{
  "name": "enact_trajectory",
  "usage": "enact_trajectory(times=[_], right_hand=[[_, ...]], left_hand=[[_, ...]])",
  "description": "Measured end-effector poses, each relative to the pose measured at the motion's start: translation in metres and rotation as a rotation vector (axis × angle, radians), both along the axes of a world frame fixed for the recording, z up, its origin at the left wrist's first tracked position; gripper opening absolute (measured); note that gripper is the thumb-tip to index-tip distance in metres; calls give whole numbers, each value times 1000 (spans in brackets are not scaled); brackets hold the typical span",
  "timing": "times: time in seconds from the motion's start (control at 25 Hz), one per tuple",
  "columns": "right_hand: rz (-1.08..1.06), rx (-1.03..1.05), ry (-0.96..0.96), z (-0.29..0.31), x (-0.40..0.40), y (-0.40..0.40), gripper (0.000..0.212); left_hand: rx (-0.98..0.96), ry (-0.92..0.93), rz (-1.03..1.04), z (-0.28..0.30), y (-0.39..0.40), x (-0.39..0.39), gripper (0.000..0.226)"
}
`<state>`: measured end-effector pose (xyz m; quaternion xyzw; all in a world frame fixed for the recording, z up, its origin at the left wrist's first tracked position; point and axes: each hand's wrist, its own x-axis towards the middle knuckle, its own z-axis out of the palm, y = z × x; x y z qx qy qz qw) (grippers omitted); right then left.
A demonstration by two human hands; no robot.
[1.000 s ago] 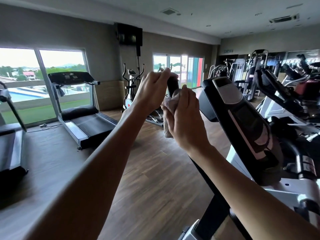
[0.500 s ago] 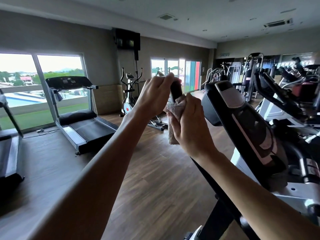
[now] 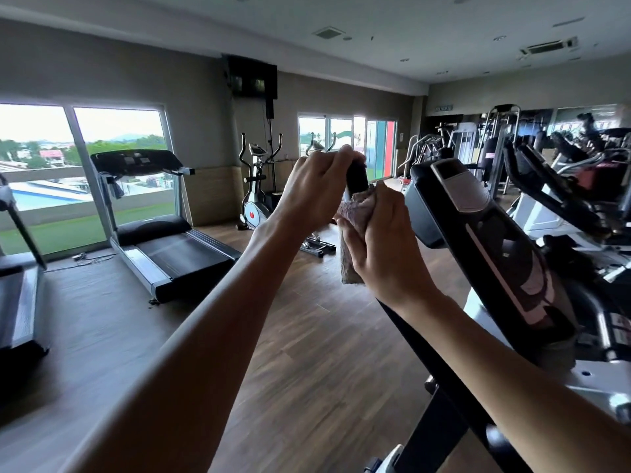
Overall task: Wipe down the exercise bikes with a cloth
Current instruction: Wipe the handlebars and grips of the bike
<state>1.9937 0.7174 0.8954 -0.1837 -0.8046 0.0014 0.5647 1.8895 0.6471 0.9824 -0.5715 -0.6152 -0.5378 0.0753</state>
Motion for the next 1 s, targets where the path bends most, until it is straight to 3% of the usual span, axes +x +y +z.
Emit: enact_trajectory(times=[0.16, 0.36, 0.52, 0.76, 0.88, 1.0], right_hand=[[18, -112, -38, 42, -19, 15, 50], [83, -32, 32, 8, -1, 1, 41], [-19, -68, -80, -15, 14, -1, 54], [-38, -87, -65, 39, -24, 15, 70], [49, -79, -29, 8, -2, 2, 51], [36, -97, -163, -27, 26, -4, 55]], left_hand=[[-34, 51, 8, 2, -5, 2, 50], [-19, 53, -3, 0, -6, 0, 52], [-10, 46, -31, 2, -3, -3, 47], [0, -32, -52, -2, 0, -7, 45], [1, -18, -54, -2, -2, -8, 49], [-8, 1, -51, -3, -1, -9, 42]])
